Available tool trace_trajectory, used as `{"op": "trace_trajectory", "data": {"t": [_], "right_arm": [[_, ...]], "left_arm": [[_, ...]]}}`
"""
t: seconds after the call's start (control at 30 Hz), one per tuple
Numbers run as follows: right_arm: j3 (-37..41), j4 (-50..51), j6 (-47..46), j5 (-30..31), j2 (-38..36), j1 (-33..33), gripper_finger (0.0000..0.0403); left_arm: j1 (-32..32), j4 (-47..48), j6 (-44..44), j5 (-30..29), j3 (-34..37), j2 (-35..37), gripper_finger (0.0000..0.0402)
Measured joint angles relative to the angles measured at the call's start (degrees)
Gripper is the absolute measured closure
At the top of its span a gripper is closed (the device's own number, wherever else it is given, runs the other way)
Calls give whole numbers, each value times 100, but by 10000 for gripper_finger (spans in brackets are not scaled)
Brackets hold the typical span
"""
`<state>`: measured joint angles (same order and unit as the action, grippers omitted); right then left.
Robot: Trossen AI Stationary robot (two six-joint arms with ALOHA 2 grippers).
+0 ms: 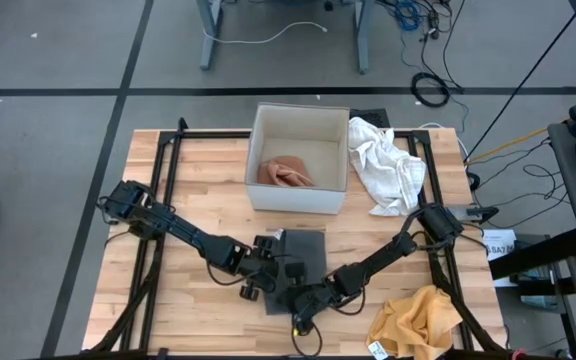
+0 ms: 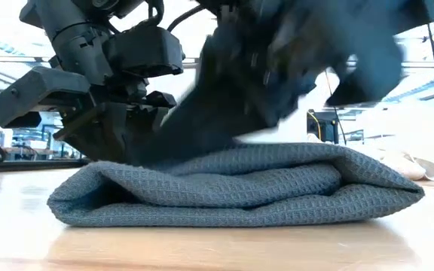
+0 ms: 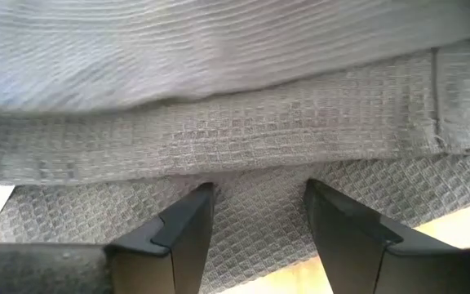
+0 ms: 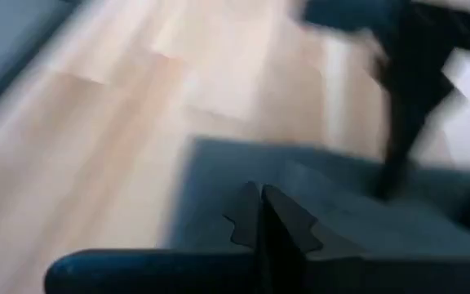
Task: Fold towel
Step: Fold the gray towel
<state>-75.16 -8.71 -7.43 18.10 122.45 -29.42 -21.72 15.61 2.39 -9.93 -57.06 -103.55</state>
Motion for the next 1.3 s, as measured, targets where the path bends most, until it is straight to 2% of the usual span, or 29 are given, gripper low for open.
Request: {"op": "trace_trajectory", "data": {"t": [0.2,0.33,0.43,0.63,0.73,0.8,0.87,0.97,1.13,1.23,1.3], "right_arm": [[-277,245,445,10,-78,-351,402],[-376,856,424,647,-80,-464,389],[-376,955,282,818,-80,-479,345],[-376,966,-21,882,-80,-481,229],[-376,972,-101,866,-80,-481,197],[-376,1006,-142,802,-80,-481,191],[-377,1101,-211,744,-67,-481,195],[-378,1366,-316,728,-27,-437,221],[-376,1422,-305,735,20,-349,305],[-376,1154,56,732,18,-354,371],[-376,857,336,669,18,-355,393]], "left_arm": [[96,-22,-17,18,0,0,200],[110,-74,-31,48,0,0,200],[108,-156,-41,53,0,0,200],[107,-181,-45,74,0,0,200],[103,-181,-62,76,0,0,200],[103,-183,-105,76,0,0,200],[103,-188,-123,76,0,0,200],[103,-243,-122,102,0,0,200],[103,-286,-122,164,0,0,200],[103,-285,-121,170,0,0,200],[103,-288,-120,179,0,0,200]]}}
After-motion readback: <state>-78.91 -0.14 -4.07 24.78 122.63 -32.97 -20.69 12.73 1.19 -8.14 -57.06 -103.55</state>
